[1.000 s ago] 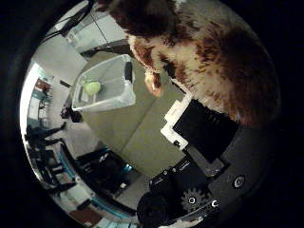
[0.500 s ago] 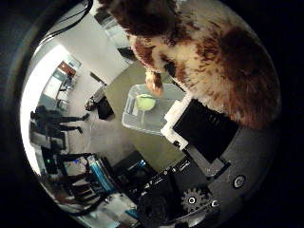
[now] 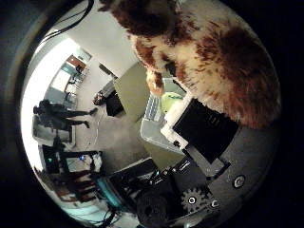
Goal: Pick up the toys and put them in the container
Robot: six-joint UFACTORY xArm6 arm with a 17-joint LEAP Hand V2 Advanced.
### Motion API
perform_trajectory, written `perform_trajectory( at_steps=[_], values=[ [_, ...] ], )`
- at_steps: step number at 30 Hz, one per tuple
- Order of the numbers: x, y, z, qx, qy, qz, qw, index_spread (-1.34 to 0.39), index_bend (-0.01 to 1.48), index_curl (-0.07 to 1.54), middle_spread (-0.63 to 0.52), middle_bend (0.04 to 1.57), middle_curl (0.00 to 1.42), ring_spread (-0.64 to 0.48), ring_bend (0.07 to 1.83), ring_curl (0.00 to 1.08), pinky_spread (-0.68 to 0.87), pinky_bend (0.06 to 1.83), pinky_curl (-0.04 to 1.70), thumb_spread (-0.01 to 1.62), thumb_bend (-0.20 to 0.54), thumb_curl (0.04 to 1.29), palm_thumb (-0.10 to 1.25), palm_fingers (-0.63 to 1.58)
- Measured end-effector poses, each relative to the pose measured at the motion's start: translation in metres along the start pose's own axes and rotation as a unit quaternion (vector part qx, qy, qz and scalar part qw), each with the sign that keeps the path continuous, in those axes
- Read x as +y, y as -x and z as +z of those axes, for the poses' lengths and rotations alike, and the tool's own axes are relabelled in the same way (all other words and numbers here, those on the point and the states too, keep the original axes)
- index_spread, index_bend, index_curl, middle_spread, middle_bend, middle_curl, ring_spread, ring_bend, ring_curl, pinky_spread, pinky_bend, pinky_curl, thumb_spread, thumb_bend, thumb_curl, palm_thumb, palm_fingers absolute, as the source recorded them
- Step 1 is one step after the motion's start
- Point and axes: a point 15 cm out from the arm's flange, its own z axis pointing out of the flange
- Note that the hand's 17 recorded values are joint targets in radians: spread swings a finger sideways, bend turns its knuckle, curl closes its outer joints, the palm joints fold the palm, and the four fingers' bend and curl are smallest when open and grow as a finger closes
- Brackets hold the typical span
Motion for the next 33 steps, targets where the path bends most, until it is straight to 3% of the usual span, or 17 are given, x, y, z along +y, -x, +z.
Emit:
perform_trajectory(
  at_steps=[8,13,15,18,20,21,23,25,28,33],
  values=[
    [0.008,-0.002,0.034,-0.003,0.004,0.006,1.000,-0.33,0.92,1.13,-0.27,1.11,1.15,-0.29,1.26,0.99,-0.18,1.41,0.92,0.94,-0.014,0.63,1.15,1.05],
    [0.015,-0.009,0.039,-0.002,0.010,0.009,1.000,-0.35,0.81,1.10,-0.27,1.04,1.11,-0.28,1.23,0.95,-0.21,1.37,0.89,0.88,-0.049,0.63,1.01,0.96],
    [0.019,-0.015,0.042,-0.001,0.015,0.010,1.000,-0.36,0.67,1.07,-0.25,0.98,1.06,-0.26,1.20,0.89,-0.23,1.33,0.85,0.83,-0.044,0.62,0.93,0.89],
    [0.023,-0.019,0.046,0.000,0.017,0.009,1.000,-0.29,0.47,1.01,-0.10,0.87,0.97,-0.11,1.19,0.80,-0.22,1.22,0.79,0.89,-0.026,0.61,0.88,0.89],
    [0.028,-0.015,0.050,-0.001,0.016,0.004,1.000,-0.26,0.22,0.95,-0.05,0.79,0.90,-0.15,1.19,0.72,-0.33,1.23,0.72,0.93,-0.026,0.59,0.86,0.97],
    [0.031,-0.012,0.053,-0.002,0.013,0.001,1.000,-0.27,0.15,0.92,-0.08,0.76,0.88,-0.21,1.19,0.70,-0.41,1.18,0.69,0.92,-0.035,0.58,0.83,0.90],
    [0.030,-0.010,0.054,0.000,-0.001,-0.004,1.000,-0.30,0.17,0.89,-0.14,0.75,0.87,-0.29,1.16,0.68,-0.52,1.07,0.64,0.90,-0.031,0.58,0.82,0.72],
    [0.029,-0.008,0.055,0.001,-0.010,-0.014,1.000,-0.37,0.31,0.87,-0.24,0.68,0.82,-0.39,0.99,0.62,-0.40,0.78,0.57,0.95,-0.024,0.56,0.82,0.32],
    [0.031,-0.007,0.058,0.000,-0.008,-0.017,1.000,-0.42,0.37,0.78,-0.29,0.55,0.72,-0.38,0.76,0.50,-0.11,0.70,0.48,1.02,-0.021,0.53,0.80,0.21],
    [0.030,-0.006,0.057,0.000,-0.009,-0.018,1.000,-0.46,0.31,0.63,-0.25,0.36,0.57,-0.24,0.61,0.42,0.19,0.71,0.43,1.05,-0.022,0.50,0.79,0.19]
  ],
)
